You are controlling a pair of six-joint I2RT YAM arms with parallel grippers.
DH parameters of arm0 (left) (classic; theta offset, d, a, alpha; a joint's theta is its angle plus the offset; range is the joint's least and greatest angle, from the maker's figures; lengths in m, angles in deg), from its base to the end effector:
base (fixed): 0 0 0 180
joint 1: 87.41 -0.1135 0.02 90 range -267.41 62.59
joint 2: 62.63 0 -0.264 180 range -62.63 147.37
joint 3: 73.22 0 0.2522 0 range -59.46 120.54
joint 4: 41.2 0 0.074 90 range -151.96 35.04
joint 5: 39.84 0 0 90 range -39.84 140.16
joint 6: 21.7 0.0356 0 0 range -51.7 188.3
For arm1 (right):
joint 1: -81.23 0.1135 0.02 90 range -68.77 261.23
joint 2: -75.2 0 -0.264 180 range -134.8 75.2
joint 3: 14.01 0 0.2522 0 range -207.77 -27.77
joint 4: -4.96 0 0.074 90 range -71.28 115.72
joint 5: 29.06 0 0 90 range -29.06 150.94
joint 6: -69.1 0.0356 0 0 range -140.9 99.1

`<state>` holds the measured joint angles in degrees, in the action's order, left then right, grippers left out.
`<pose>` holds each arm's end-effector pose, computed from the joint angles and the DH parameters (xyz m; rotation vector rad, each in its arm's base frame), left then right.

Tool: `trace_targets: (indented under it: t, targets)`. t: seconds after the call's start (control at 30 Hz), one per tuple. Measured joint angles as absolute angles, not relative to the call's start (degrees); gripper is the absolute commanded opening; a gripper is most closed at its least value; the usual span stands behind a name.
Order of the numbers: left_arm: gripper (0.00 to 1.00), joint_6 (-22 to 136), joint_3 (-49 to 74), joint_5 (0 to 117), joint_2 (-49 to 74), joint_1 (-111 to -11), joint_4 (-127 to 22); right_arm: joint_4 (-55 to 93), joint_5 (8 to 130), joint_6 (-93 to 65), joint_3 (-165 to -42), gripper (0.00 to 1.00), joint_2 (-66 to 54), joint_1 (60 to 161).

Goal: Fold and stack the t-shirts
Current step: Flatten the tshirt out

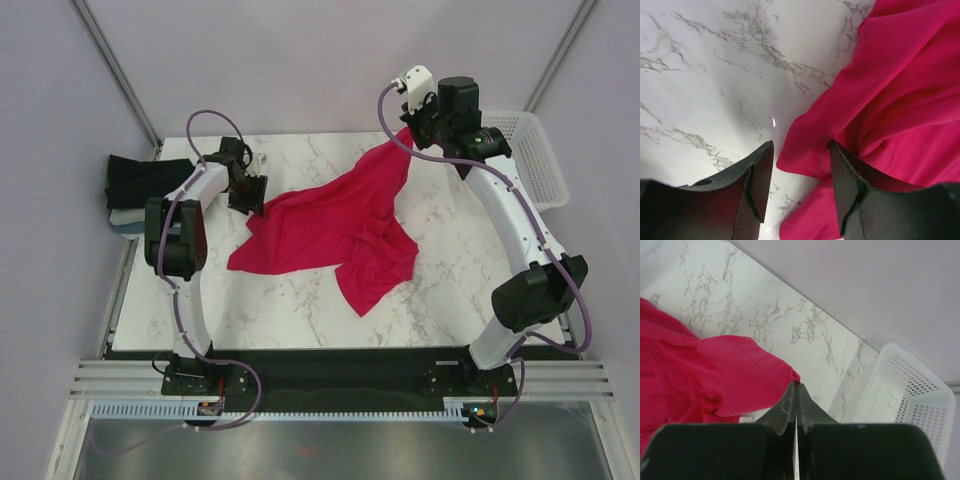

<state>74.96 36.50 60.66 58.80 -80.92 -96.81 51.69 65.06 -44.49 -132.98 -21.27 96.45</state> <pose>0.4431 -0.0569 0.1870 0.3633 2.7115 -0.2505 0.3685 0.1029 0.4274 -0.7055 1.8635 -0.0225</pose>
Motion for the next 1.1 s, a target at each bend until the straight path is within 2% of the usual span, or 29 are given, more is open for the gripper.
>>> trace_targets:
  t: [0.57, 1.1]
  targets:
    - [0.53, 76.0, 37.2, 66.2, 59.0, -88.0, -97.4, 51.7, 65.0, -44.5, -132.2, 0.0, -21.1, 96.1]
    - [0.54, 76.7, 34.4, 71.9, 59.2, -87.2, -99.8, 51.7, 64.9, -44.6, -132.2, 0.0, -21.1, 95.6]
